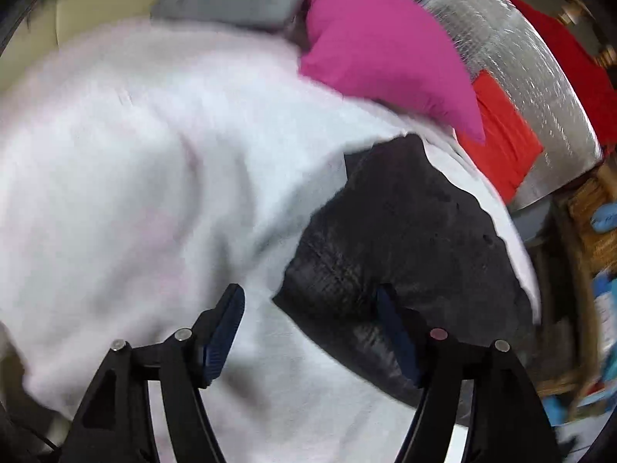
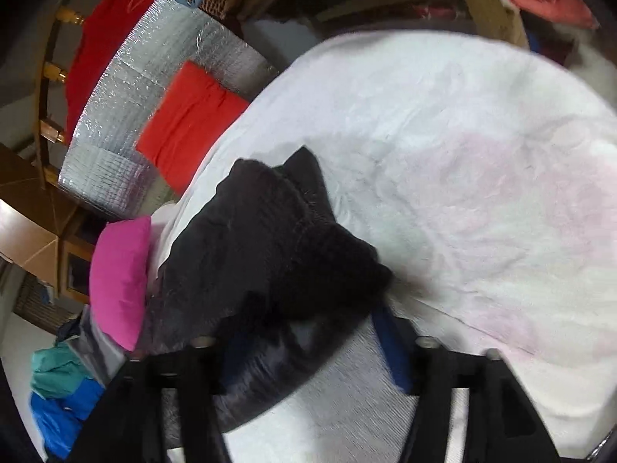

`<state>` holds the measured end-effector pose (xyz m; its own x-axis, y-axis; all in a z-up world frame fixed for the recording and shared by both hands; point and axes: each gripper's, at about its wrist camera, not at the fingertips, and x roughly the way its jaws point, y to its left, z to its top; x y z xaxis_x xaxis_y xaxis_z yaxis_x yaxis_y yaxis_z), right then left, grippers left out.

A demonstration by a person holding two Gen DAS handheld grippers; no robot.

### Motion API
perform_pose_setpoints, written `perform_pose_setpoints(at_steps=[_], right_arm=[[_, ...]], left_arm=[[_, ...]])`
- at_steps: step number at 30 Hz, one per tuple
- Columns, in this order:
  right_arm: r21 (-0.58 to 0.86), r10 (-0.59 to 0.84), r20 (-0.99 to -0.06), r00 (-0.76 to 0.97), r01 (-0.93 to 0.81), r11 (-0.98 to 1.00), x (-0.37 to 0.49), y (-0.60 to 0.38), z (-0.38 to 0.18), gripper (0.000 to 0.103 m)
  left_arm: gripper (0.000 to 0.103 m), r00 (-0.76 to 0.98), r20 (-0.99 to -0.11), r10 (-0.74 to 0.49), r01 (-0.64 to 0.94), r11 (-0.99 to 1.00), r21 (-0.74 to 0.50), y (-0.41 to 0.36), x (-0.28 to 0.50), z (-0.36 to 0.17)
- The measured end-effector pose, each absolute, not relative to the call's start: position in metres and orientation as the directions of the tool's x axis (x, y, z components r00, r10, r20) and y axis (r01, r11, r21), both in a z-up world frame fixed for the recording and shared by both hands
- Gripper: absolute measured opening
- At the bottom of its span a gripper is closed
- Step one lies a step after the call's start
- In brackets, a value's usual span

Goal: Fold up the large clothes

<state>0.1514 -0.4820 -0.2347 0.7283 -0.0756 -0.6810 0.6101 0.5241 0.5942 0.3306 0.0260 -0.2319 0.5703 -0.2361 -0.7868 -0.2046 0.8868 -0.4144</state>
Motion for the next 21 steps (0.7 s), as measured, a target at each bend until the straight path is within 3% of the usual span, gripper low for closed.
perform_pose_setpoints(at_steps=[5,11,15,21], right_arm=[[0.471,-0.243,-0.631,0.737,0.613,0.635,0.119,-0.456,-0.187,0.078],[0.277,-0.298,-0.552,0.778,0.509,0.815,0.088,-0.396,-0.125,0.081],[0.207,-0.277,-0.479,0.833,0.414,0.886,0.065,-0.354,-0.085,0.086],[0.185,-0.222,-0.420,0.880,0.323,0.928,0.031,-0.313,-0.048,0.086]], left_arm=[[0.083,0.698,-0.715,-0.038,-0.143,0.971,-0.192,0.008,0.287,-0.182],[0.084,0.796,-0.600,0.079,-0.101,0.995,-0.003,-0.014,0.221,-0.117],[0.096,0.860,-0.504,0.082,-0.072,0.997,0.038,-0.022,0.178,-0.075],[0.101,0.925,-0.373,0.067,-0.064,0.998,0.018,-0.019,0.125,-0.028]])
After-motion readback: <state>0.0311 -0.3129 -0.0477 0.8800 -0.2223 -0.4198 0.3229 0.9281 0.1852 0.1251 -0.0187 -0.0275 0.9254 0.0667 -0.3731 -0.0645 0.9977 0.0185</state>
